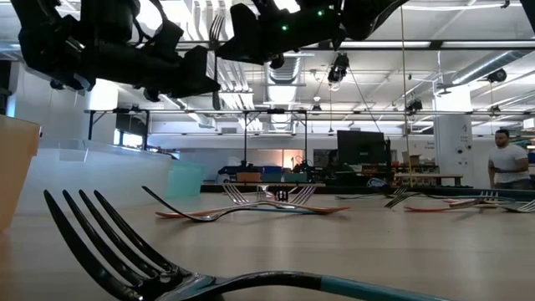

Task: Sort silverware by color (type)
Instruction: Put the blue fork into the blue bin

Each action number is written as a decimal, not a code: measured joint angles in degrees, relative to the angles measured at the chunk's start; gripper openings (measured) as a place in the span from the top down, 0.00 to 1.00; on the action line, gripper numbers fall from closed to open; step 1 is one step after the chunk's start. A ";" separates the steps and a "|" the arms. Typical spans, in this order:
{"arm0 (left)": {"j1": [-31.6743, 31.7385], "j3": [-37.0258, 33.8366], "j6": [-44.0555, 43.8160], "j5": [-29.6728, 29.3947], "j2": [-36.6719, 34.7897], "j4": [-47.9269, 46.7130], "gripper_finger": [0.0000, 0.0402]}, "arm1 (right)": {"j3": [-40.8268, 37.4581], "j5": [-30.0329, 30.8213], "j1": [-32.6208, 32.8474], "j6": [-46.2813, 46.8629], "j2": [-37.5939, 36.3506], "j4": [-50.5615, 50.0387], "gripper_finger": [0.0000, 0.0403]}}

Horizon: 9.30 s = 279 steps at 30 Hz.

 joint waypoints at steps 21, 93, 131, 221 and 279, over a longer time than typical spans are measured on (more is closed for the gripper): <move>5.71 -0.15 -1.36 -17.88 -30.73 -74.48 1.00 | -0.02 6.37 -0.04 1.94 -3.16 -25.52 0.72; 18.04 8.04 -10.15 42.48 -22.71 -52.35 0.77 | -0.04 18.85 -12.64 14.20 -2.99 -80.87 0.75; 17.88 7.56 -5.60 42.39 -22.60 -46.47 0.77 | -12.98 2.31 -33.31 6.12 -2.75 -86.12 0.75; 17.68 4.33 -8.18 41.79 -1.22 -11.23 0.77 | -17.68 0.98 -9.08 6.26 -16.46 -3.23 0.98; 18.14 12.09 -3.57 35.12 2.75 -23.84 0.77 | -6.73 4.53 -3.37 -1.31 -2.81 3.50 0.98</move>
